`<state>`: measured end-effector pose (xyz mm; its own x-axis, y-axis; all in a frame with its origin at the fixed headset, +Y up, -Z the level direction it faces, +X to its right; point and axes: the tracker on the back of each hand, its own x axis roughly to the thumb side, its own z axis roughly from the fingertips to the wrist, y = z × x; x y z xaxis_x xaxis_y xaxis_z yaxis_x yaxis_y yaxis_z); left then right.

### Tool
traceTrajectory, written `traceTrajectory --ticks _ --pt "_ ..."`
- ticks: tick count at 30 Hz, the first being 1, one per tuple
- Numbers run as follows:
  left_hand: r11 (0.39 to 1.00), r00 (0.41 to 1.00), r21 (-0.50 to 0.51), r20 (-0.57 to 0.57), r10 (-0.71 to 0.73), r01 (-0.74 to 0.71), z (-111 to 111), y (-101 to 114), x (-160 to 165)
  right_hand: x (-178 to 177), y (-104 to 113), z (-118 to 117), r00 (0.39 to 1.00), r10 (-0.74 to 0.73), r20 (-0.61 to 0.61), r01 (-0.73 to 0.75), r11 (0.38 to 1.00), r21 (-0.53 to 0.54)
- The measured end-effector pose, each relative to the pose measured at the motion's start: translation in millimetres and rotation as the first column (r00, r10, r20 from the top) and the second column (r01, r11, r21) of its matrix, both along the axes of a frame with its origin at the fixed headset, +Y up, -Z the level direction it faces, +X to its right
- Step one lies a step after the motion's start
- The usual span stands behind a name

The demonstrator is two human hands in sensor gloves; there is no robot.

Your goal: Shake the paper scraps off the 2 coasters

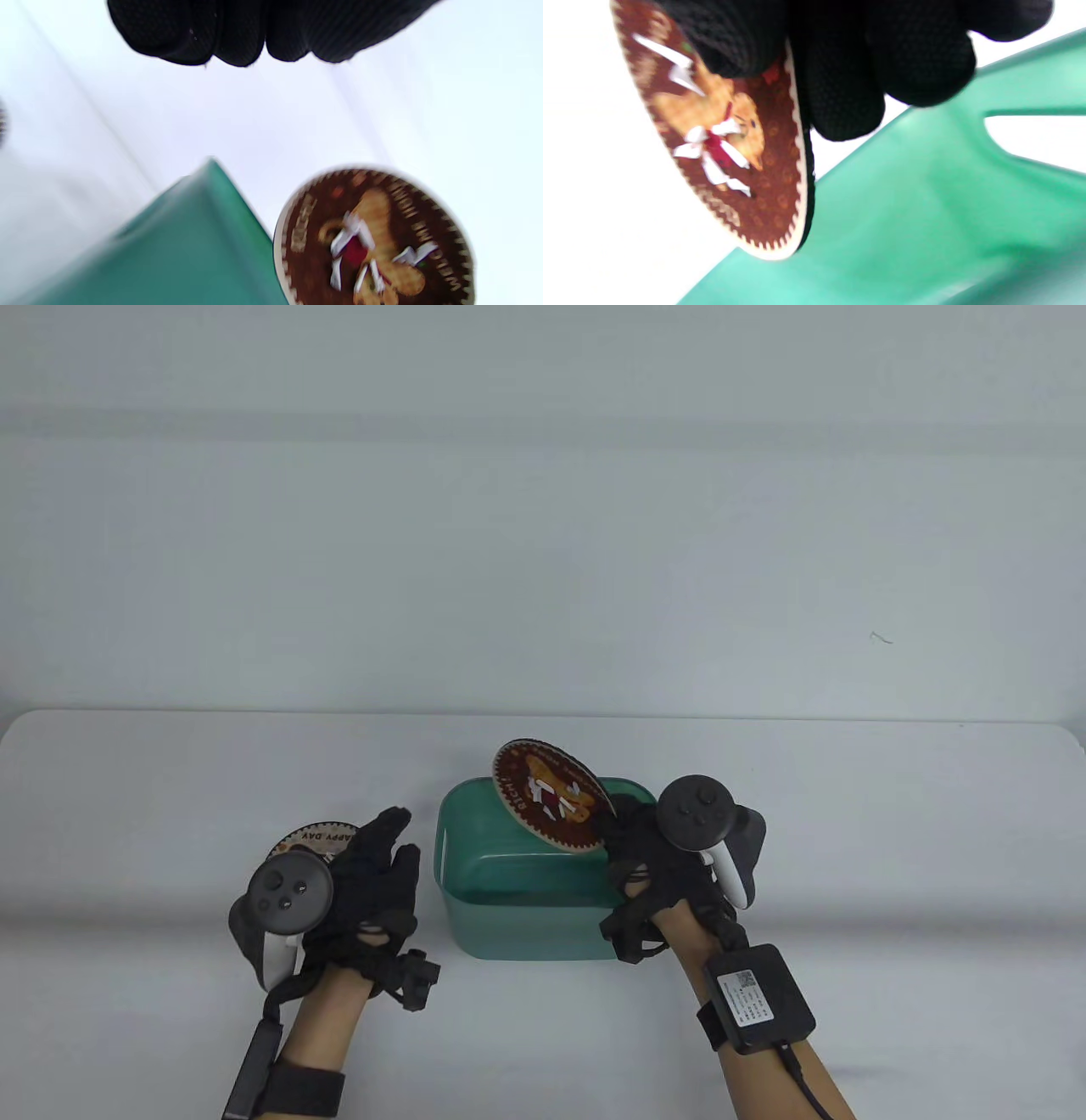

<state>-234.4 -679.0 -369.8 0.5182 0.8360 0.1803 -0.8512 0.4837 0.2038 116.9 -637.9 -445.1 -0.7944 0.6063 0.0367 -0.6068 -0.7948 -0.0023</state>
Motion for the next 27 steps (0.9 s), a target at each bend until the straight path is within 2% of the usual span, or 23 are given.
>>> traceTrajectory --ticks 1,2,3,4,5,7,8,10,11,13,14,15,16,17,18,20,21,22,23,24,25,26,27 --pt "1.000 1.000 -0.012 -0.005 -0.001 0.001 3.8 -8.9 -2.7 -0.4 0.9 1.0 0.997 0.074 -0.010 -0.074 0.996 -0.056" --pt "0.999 1.000 -0.041 -0.005 -0.006 0.006 10.1 -24.0 -7.0 1.5 4.2 4.7 0.997 0.074 0.016 -0.074 0.997 0.013" --pt "0.999 1.000 -0.045 -0.013 0.003 -0.004 14.9 -35.2 -10.2 2.0 5.5 8.0 0.996 -0.010 0.089 0.001 0.994 0.107" --pt "0.999 0.999 -0.048 -0.029 0.018 -0.019 18.1 -45.5 -14.1 0.0 6.0 9.0 0.990 -0.120 0.079 0.106 0.981 0.163" --pt "0.996 0.999 -0.080 -0.030 0.029 -0.032 18.8 -49.3 -16.6 -4.9 6.3 7.9 0.994 -0.109 0.028 0.106 0.990 0.097" --pt "0.994 0.999 -0.102 -0.013 0.033 -0.034 19.8 -49.9 -18.6 -8.4 8.3 7.2 0.997 0.070 0.016 -0.069 0.996 -0.055" --pt "0.996 0.999 -0.087 -0.026 0.030 -0.032 20.7 -49.0 -18.5 -9.1 10.2 8.1 0.993 0.114 -0.008 -0.114 0.992 -0.046" --pt "0.996 1.000 -0.088 -0.007 0.025 -0.025 20.4 -47.7 -16.0 -10.4 12.3 14.3 0.998 -0.004 0.066 -0.005 0.991 0.133" --pt "0.996 1.000 -0.084 -0.001 0.025 -0.025 20.4 -47.1 -13.9 -13.5 11.4 14.5 0.998 -0.050 0.037 0.044 0.989 0.138" --pt "0.997 1.000 -0.081 0.015 0.016 -0.014 20.3 -46.7 -10.3 -19.4 11.0 12.3 0.996 0.090 0.005 -0.090 0.996 -0.016" --pt "0.997 1.000 -0.082 0.025 0.000 0.002 20.5 -46.8 -8.4 -19.7 13.6 13.5 0.985 0.172 -0.021 -0.172 0.984 -0.046" --pt "0.997 1.000 -0.082 0.030 -0.010 0.012 20.9 -46.9 -7.3 -18.6 16.0 15.9 0.988 0.155 0.012 -0.155 0.987 0.032" --pt "0.997 0.999 -0.079 0.034 -0.022 0.024 21.1 -46.6 -6.2 -18.5 17.6 20.3 0.995 0.040 0.095 -0.056 0.983 0.174" --pt "0.996 0.999 -0.079 0.036 -0.026 0.029 21.2 -46.4 -5.6 -20.3 16.4 19.8 0.996 -0.033 0.080 0.015 0.977 0.211" --pt "0.997 0.999 -0.078 0.039 -0.025 0.028 21.2 -46.3 -5.1 -24.1 16.3 18.7 0.999 -0.013 0.049 0.005 0.988 0.156" --pt "0.997 0.999 -0.076 0.043 -0.020 0.023 21.1 -46.6 -4.5 -27.1 18.0 15.4 0.981 0.194 0.015 -0.193 0.980 -0.057" --pt "0.997 0.999 -0.077 0.046 -0.021 0.024 21.0 -46.9 -4.4 -24.1 22.0 17.0 0.976 0.215 0.022 -0.215 0.977 0.001" --pt "0.997 0.999 -0.078 0.049 -0.022 0.026 21.1 -47.1 -4.1 -22.7 22.5 19.5 0.988 0.104 0.111 -0.120 0.981 0.151" --pt "0.997 0.998 -0.078 0.051 -0.023 0.027 21.1 -47.1 -4.0 -22.3 21.8 19.5 0.992 0.018 0.123 -0.045 0.975 0.217" --pt "0.997 0.998 -0.078 0.055 -0.022 0.026 20.9 -46.9 -3.7 -26.6 19.7 15.8 0.999 -0.027 0.039 0.020 0.987 0.158" --pt "0.997 0.998 -0.078 0.057 -0.020 0.024 20.5 -47.1 -3.7 -29.2 18.7 14.0 0.997 0.072 0.027 -0.072 0.997 0.015" --pt "0.997 0.998 -0.077 0.059 -0.018 0.023 20.4 -46.8 -3.6 -28.7 19.7 14.6 0.984 0.179 0.020 -0.177 0.982 -0.072" --pt "0.997 0.998 -0.077 0.060 -0.015 0.019 20.3 -47.0 -3.8 -25.4 23.1 16.0 0.973 0.230 0.031 -0.230 0.973 0.005"
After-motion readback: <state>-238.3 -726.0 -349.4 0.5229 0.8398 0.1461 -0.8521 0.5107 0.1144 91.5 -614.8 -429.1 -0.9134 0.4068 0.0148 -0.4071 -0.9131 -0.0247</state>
